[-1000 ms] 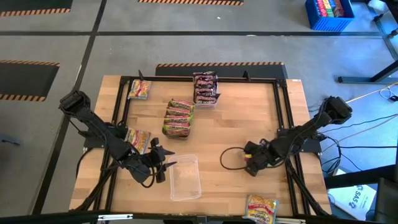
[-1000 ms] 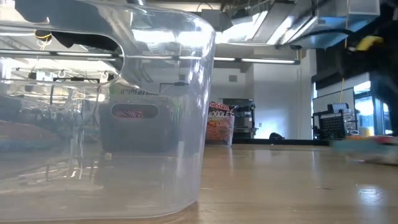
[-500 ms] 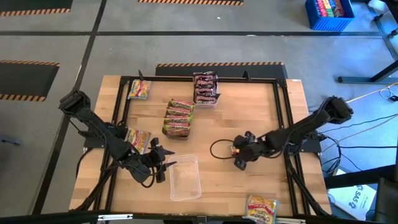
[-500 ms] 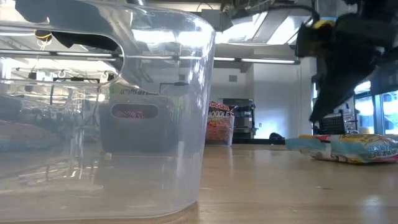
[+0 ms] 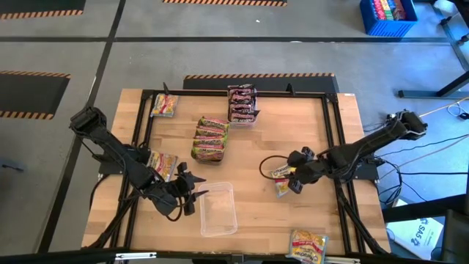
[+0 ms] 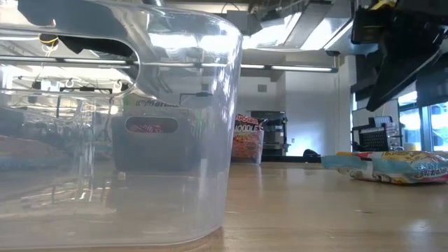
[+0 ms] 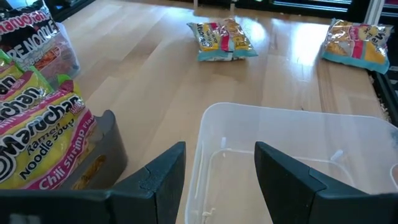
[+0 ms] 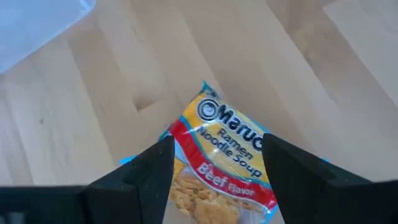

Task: Sort Maruchan noodles
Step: Put the blue noodle pack into the bottom transparent bin

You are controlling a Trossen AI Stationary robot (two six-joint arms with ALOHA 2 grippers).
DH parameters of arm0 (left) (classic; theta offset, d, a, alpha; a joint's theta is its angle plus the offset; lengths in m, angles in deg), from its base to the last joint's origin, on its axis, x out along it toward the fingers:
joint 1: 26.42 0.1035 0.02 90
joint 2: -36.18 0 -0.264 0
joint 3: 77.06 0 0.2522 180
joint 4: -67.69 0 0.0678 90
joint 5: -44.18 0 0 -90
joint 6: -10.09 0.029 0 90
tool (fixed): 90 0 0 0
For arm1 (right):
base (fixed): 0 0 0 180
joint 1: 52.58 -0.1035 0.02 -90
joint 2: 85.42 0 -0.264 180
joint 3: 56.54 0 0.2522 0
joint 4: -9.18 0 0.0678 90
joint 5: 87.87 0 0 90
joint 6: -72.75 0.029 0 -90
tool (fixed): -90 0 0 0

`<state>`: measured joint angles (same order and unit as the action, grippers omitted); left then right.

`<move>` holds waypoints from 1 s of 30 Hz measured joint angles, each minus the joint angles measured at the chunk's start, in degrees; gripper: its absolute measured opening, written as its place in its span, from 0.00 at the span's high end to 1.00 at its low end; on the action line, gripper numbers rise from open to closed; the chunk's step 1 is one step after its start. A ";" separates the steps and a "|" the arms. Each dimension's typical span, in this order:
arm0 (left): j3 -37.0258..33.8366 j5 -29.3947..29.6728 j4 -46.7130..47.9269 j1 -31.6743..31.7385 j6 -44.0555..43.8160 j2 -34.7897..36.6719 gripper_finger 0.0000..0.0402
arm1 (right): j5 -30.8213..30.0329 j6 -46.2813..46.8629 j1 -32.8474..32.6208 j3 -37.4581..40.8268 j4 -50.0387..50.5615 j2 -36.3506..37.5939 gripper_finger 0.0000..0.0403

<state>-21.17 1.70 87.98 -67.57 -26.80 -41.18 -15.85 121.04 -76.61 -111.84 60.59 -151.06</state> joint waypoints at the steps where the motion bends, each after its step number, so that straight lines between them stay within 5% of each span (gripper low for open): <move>1: -0.01 0.34 -0.28 0.01 0.01 0.00 0.54 | -0.02 0.52 0.00 0.00 0.40 -0.06 0.44; 5: -0.09 -0.03 -5.39 1.74 1.98 -1.79 0.54 | 0.86 1.35 -0.37 0.00 2.79 -0.08 0.44; 13: 2.37 -18.23 -26.95 10.97 17.77 -9.82 0.54 | 1.95 8.02 -7.84 -0.02 9.94 1.35 0.44; 21: 17.77 -30.84 -25.34 16.82 27.05 -21.12 0.54 | -2.27 17.73 -13.36 -0.02 17.00 3.93 0.44; 30: 35.59 -34.75 -16.09 22.74 29.86 -37.34 0.54 | -5.62 20.94 -13.82 2.89 15.63 5.22 0.44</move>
<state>14.41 -33.05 71.89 -44.82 3.06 -78.53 -21.47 141.98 -90.43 -108.95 76.22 -145.84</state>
